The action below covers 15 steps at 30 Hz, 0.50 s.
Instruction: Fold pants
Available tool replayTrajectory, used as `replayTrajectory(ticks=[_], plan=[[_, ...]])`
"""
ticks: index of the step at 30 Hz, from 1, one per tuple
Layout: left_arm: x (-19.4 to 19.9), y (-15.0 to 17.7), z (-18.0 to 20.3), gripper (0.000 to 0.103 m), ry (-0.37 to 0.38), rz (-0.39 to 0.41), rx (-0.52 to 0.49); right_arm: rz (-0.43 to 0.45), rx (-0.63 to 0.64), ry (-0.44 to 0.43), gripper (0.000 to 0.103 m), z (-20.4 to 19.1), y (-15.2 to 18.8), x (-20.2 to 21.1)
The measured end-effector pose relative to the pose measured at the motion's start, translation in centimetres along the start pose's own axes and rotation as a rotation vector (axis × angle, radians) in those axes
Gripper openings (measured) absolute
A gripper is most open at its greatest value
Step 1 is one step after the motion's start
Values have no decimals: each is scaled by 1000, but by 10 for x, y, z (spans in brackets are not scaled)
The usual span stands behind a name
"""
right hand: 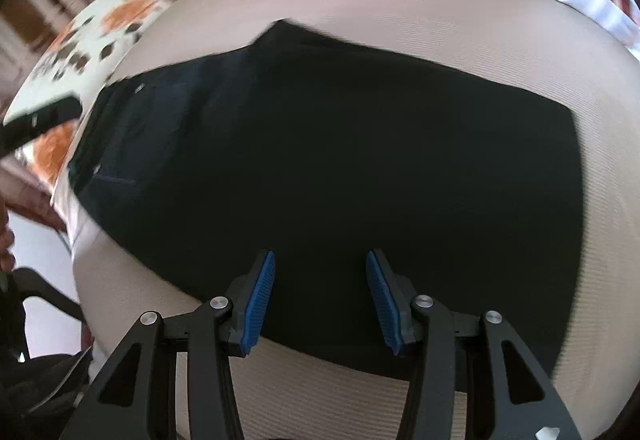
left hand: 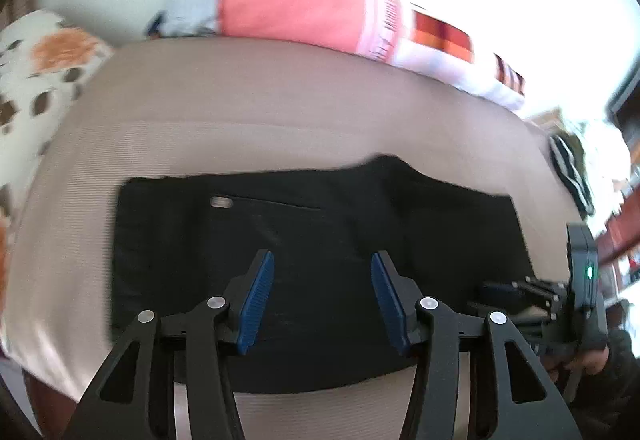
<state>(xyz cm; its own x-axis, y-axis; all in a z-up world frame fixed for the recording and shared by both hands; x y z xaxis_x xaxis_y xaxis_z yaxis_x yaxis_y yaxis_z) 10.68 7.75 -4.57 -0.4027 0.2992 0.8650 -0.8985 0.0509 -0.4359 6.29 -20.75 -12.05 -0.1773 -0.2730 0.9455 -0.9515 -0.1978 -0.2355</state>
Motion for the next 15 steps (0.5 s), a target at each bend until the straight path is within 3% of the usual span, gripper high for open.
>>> replayTrajectory(ticks=[7,12,15], plan=[[25,-2,-81,55,-97,1,71,-38,63,-65,46,-43,-11,-13],[22,8,-135,57,-53,-27,167,-44,72,-119,46,-62,-21,-16],[12,13,-159,57,17,-56,211,-43,45,-149,46,-67,-31,-15]])
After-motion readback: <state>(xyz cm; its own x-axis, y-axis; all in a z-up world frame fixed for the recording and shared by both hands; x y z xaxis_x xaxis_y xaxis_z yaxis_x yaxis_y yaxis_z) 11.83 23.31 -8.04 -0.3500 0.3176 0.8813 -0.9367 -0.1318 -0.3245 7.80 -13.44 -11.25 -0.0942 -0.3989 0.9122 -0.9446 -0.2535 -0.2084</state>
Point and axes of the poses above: each gripper's, at about its wrist camera, not at the fingertips, and x roughly against the way its jaws point, z to its right, y to its underside, the point moved 4 cm from there along -x, roughly the way its jaws point, and after that the axes turned 3 degrees about -z, right-handed, at the moved point
